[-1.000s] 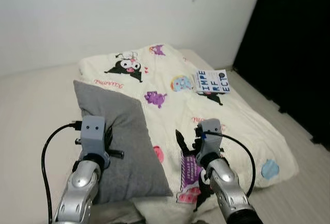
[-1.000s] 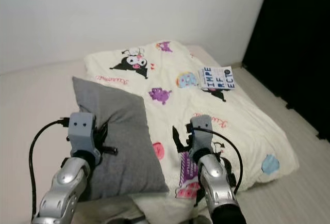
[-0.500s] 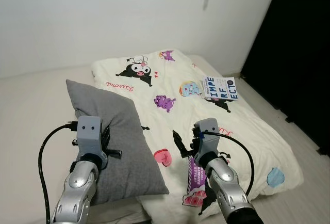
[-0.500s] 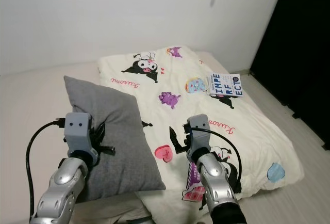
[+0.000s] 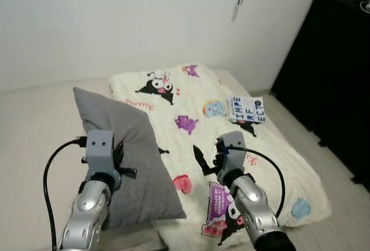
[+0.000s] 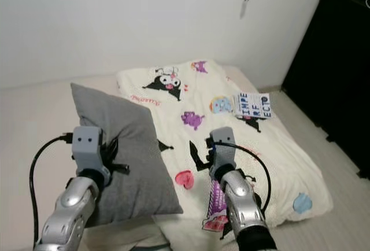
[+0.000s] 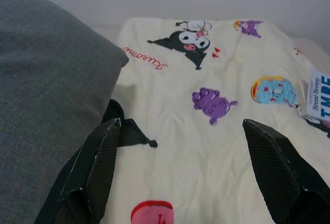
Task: Clean up the room
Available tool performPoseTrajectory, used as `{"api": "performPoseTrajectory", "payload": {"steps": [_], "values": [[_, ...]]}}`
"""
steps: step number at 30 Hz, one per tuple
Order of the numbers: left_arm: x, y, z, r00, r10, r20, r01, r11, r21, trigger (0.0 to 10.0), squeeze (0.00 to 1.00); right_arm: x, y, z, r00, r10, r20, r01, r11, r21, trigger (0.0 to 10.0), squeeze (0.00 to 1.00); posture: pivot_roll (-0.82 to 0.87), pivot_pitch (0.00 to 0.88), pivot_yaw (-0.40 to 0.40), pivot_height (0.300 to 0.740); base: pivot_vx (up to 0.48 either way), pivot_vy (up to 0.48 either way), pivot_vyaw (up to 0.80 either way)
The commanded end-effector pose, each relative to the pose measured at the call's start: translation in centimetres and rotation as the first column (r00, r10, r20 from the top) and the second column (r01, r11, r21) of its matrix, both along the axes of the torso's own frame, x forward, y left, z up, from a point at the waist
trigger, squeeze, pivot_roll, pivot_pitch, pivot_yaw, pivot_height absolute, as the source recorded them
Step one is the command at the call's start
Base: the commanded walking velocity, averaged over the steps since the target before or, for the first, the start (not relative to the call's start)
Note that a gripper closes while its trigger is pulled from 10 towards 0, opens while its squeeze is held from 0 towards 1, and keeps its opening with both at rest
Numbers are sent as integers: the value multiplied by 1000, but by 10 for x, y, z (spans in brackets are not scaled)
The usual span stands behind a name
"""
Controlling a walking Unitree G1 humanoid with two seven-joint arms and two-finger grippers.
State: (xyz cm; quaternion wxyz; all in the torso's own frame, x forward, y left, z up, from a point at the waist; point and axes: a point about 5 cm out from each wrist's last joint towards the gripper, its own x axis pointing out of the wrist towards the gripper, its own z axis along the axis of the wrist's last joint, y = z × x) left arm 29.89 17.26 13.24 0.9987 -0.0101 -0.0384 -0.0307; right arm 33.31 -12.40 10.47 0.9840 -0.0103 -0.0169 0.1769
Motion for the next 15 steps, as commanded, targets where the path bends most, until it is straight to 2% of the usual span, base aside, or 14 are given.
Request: {"api": "performPoseTrajectory", "payload": {"steps": [1,3,6,8,9,10,11,15], "values": [[-3,-1,3,1000,0,28,1,1000,-17,10000,0,-3,-2,-7,1000,-6,-22,7,1000,11,10000,0,47,141,-27,740,0,0,0],[-5,0,0,1000,9,18,-9,1000,-6,10000,0,-4,-2,-8,1000,-6,-23,7,1000,12,10000,0,48,138,-26,740,0,0,0],[-12,3,-18,999,31,-19,-31,999,35,10000,0,-6,1,-12,999,0,-34,0,1000,12,10000,0,49,127,-26,740,0,0,0],[-14,5,-26,998,45,-40,-44,999,21,10000,0,-6,2,-15,999,1,-47,-1,1000,6,10000,0,48,121,-28,740,0,0,0],[-17,8,-38,995,63,-72,-62,998,10,10000,0,-8,3,-23,997,5,-83,-4,1000,2,10000,0,41,110,-28,740,0,0,0],[-17,8,-38,995,63,-72,-62,998,10,10000,0,-8,3,-23,997,5,-83,-4,1000,2,10000,0,41,110,-28,740,0,0,0],[-21,11,-49,992,78,-97,-77,997,11,10000,0,-10,4,-31,993,4,-122,-7,1000,-28,10000,0,41,105,-29,740,0,0,0],[-26,13,-58,990,85,-110,-85,996,1,10000,0,-13,4,-39,990,1,-142,-11,998,-69,10000,0,39,95,-32,740,0,0,0]]}}
